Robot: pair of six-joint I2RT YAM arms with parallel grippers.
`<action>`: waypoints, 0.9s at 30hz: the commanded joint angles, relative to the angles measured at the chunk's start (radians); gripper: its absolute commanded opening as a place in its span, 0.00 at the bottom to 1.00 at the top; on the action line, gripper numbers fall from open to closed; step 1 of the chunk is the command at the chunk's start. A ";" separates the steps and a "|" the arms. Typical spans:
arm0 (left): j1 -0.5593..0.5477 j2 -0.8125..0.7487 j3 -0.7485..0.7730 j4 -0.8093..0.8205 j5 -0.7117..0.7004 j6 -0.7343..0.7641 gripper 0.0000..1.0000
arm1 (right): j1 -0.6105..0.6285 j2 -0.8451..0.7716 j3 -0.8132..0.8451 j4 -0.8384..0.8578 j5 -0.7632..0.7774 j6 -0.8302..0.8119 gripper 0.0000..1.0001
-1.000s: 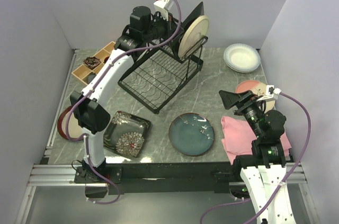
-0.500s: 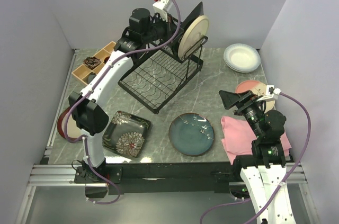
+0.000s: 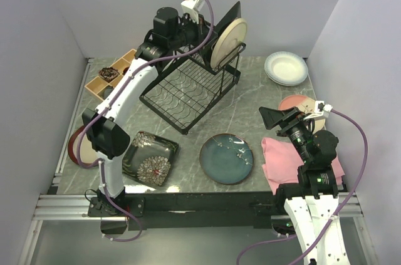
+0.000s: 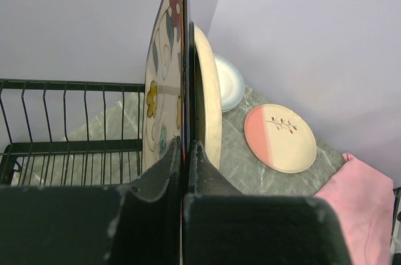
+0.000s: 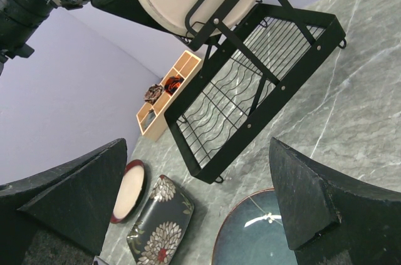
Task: Unload the plates from the dish rack
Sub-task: Unload the plate from the dish rack.
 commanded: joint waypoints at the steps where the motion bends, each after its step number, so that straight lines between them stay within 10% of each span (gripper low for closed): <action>1: -0.015 -0.070 0.097 0.216 0.050 -0.001 0.01 | 0.002 -0.005 0.007 0.034 -0.002 -0.015 1.00; 20: -0.023 -0.124 0.027 0.184 0.020 0.031 0.01 | 0.001 -0.015 0.009 0.029 -0.005 -0.013 1.00; 27: -0.021 -0.199 -0.142 0.210 0.007 0.073 0.22 | 0.002 -0.014 0.009 0.029 -0.007 -0.012 1.00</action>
